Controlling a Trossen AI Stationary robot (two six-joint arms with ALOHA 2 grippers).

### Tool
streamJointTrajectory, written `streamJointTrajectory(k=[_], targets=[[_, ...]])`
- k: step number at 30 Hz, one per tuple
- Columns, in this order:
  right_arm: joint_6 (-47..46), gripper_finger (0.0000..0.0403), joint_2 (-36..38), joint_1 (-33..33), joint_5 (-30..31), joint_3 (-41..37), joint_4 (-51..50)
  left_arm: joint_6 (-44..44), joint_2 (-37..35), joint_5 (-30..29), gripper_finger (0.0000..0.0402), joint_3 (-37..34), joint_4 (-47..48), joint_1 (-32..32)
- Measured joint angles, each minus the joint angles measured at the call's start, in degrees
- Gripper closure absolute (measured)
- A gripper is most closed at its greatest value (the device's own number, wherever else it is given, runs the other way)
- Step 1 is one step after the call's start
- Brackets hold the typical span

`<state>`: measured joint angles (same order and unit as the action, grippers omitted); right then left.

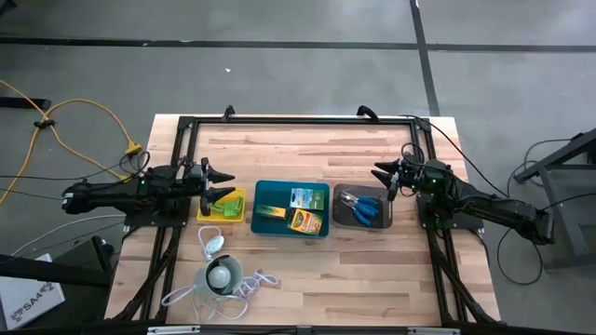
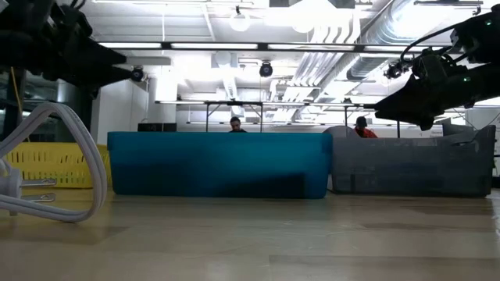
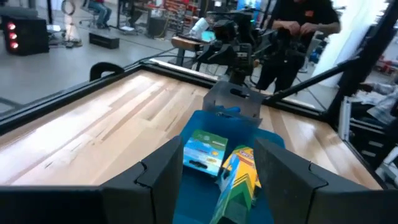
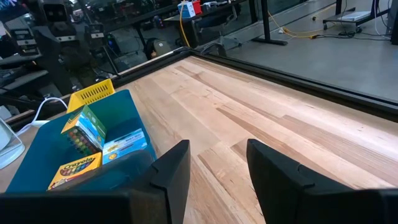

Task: Pick & Place School Supplies
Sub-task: Return to Home Position

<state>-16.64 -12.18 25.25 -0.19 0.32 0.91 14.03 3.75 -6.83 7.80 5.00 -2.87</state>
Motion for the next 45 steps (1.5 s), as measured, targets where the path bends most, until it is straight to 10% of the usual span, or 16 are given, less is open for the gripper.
streamJointTrajectory(k=[45], targets=[[0.0,0.0255,0.0,0.0,0.0,0.0,0.2,-2.6,-3.5,4.1,0.0211,-7.3,-5.2,0.0]])
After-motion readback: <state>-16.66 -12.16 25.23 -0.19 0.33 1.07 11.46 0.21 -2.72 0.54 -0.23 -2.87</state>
